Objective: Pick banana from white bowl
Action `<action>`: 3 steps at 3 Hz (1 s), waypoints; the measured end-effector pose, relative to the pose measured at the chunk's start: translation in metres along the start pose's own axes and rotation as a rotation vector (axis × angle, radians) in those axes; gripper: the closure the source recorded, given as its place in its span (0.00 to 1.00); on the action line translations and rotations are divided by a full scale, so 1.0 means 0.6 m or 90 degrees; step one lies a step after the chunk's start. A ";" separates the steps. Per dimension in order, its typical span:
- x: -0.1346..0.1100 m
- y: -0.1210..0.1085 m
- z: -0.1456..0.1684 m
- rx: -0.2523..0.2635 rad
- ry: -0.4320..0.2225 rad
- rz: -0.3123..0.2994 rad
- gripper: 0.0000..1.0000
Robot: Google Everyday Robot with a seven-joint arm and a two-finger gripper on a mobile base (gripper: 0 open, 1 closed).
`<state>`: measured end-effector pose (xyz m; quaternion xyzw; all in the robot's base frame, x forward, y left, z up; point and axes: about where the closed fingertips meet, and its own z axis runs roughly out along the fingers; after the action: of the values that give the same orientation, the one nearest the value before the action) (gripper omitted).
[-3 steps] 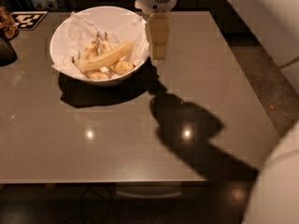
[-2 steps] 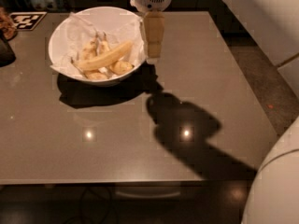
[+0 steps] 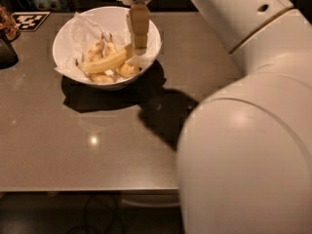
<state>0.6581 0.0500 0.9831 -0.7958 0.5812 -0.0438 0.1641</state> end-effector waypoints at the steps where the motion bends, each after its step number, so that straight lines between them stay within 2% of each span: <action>1: -0.036 -0.055 0.025 0.011 -0.007 -0.030 0.16; 2: -0.051 -0.076 0.065 -0.002 -0.006 -0.042 0.27; 3: -0.054 -0.075 0.101 -0.027 0.001 -0.045 0.28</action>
Offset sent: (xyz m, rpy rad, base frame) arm 0.0190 0.0274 -0.0384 -0.1859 0.2234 0.0935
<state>0.7044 0.1054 0.9439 -0.8194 0.5534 -0.0377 0.1449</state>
